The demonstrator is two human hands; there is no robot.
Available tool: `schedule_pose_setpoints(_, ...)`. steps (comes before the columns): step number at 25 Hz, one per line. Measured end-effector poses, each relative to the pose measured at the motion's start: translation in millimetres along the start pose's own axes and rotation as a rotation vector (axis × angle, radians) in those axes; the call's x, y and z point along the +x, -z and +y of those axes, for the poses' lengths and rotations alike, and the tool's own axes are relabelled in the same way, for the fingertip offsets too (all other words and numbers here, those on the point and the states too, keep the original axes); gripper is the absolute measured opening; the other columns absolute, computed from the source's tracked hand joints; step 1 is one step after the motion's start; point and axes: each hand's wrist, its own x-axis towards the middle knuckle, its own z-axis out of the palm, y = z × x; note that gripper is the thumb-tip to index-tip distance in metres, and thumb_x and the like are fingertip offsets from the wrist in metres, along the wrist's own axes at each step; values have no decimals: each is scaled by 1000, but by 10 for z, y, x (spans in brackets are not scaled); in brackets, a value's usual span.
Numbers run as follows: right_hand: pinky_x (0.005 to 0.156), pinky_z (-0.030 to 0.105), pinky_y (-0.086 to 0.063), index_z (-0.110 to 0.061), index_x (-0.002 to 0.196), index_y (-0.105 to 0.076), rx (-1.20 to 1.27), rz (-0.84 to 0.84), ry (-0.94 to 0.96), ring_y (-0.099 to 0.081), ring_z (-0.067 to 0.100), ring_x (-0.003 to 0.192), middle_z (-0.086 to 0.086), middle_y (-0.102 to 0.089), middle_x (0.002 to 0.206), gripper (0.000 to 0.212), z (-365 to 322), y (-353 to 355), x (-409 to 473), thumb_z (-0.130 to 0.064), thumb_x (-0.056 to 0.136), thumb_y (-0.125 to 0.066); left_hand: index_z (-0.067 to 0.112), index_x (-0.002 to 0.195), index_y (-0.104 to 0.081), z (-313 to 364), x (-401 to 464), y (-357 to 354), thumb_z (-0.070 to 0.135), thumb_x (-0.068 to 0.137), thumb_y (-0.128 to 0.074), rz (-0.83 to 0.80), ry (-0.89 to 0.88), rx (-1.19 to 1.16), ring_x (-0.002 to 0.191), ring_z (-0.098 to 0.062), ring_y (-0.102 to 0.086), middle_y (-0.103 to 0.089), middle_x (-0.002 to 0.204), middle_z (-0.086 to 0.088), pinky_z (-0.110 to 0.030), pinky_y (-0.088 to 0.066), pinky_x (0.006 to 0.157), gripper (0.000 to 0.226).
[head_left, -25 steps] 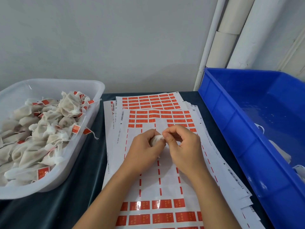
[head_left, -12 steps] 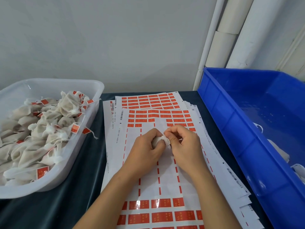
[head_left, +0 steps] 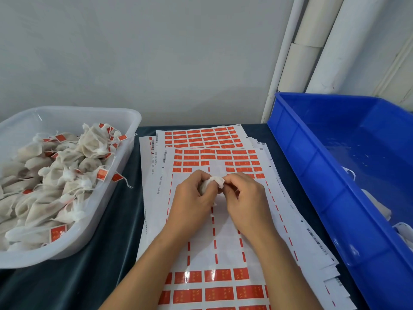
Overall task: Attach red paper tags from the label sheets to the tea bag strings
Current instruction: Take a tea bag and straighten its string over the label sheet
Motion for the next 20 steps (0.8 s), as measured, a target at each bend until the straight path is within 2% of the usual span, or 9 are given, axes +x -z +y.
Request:
schedule_pose_setpoints(9,81,8,-41,-26,102,-72,-56,-16,-20,-61,8,91,-18,-64,99,5,26,-9,10,-27,97,-71,32,95,-70,11,27,4,31,100,-66,20,34,-54,87,-2,-68,-71,89,21,-6,-49,63,7)
schedule_pose_setpoints(13,85,16,-50,-30,106,-73,-47,-22,-72,-59,5,93,-15,-68,107,11,32,-9,13,-34,96,-69,32,92,-71,6,37,9,31,100,-67,20,35,-57,85,-1,-67,-71,87,22,-5,-49,63,9)
schedule_pose_setpoints(15,88,18,-51,-34,107,-72,-11,-15,-61,-57,1,97,-26,-62,105,11,13,10,-3,-36,97,-69,31,92,-71,-7,43,13,31,100,-66,32,46,-52,82,-2,-68,-70,85,19,-6,-49,62,10)
schedule_pose_setpoints(18,94,15,-41,-45,111,-68,97,24,-21,-51,-8,114,-47,-55,105,15,-53,55,-23,-45,96,-65,29,92,-70,-22,51,16,28,101,-63,32,63,-44,77,-3,-67,-70,83,15,-8,-50,61,12)
schedule_pose_setpoints(20,99,20,-43,-48,107,-66,110,59,-10,-52,-7,115,-50,-54,106,13,-68,67,-15,-49,95,-66,30,93,-70,-16,56,12,29,102,-62,8,72,-10,78,-2,-67,-69,83,18,-7,-49,61,12)
